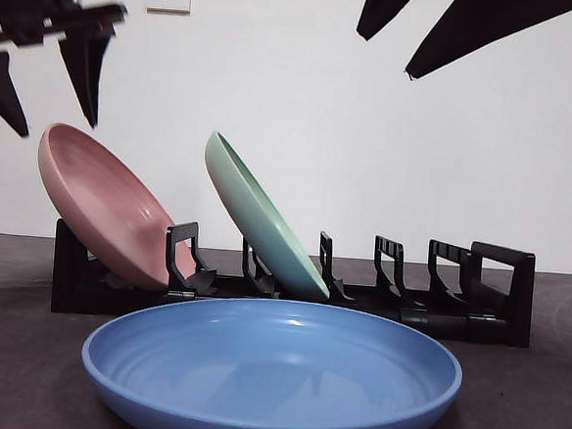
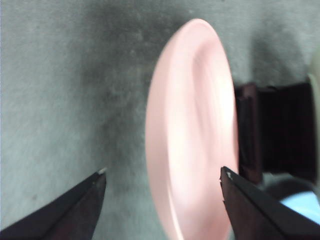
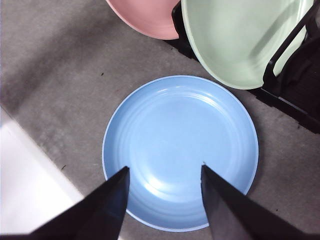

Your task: Place the plate

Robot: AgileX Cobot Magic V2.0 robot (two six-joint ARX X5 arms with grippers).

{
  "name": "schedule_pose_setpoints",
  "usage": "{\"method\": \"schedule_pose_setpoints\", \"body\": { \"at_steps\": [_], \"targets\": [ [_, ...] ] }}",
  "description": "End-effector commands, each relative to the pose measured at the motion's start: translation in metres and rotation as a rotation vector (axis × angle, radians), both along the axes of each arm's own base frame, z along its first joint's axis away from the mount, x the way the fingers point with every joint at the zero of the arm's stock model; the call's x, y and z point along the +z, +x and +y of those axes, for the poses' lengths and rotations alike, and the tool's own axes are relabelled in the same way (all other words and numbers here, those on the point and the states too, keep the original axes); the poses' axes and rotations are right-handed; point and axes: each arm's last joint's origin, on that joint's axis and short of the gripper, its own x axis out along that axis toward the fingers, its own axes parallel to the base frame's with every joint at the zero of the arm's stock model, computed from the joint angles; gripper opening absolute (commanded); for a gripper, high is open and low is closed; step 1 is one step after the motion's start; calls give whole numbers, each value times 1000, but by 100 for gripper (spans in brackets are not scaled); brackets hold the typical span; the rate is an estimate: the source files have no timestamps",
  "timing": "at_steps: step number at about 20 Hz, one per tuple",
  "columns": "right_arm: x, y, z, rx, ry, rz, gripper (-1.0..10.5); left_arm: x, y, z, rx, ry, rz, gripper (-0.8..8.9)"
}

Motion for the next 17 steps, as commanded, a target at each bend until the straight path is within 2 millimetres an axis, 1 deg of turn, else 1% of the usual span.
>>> {"method": "schedule_pose_setpoints", "body": {
  "at_steps": [1, 3, 5, 6, 8, 9, 11, 12, 13, 15, 17],
  "targets": [
    [2, -1, 2, -1, 5, -1, 226, -3, 11, -3, -6, 5, -11, 321],
    [1, -1, 1, -8, -12, 4, 226, -7, 14, -3, -27, 18, -1, 245],
    [0, -2, 0, -14, -29, 8, 225, -10, 16, -3, -27, 19, 6, 238],
    [0, -2, 0, -14, -34, 11, 226, -10, 16, -3, -27, 20, 10, 206],
    [-1, -2, -1, -15, -41, 15, 225, -10, 15, -3, -27, 20, 13, 111],
    [-1, -2, -1, -15, -42, 16, 226, -10, 15, -3, -27, 21, 17, 88],
    [-1, -2, -1, -15, -44, 18, 226, -11, 14, -3, -28, 24, 32, 80],
    [-1, -2, -1, -15, -47, 20, 226, -11, 13, -3, -36, 28, 33, 57],
    [-2, -3, -2, -15, -53, 24, 226, -10, 13, -3, -45, 32, 30, 11],
    [-3, -4, -3, -14, -70, 37, 225, -6, 13, -2, -43, 41, 31, 11],
    [-5, -5, -4, -14, -88, 49, 226, 2, 13, 1, -21, 91, 23, 11]
  ]
}}
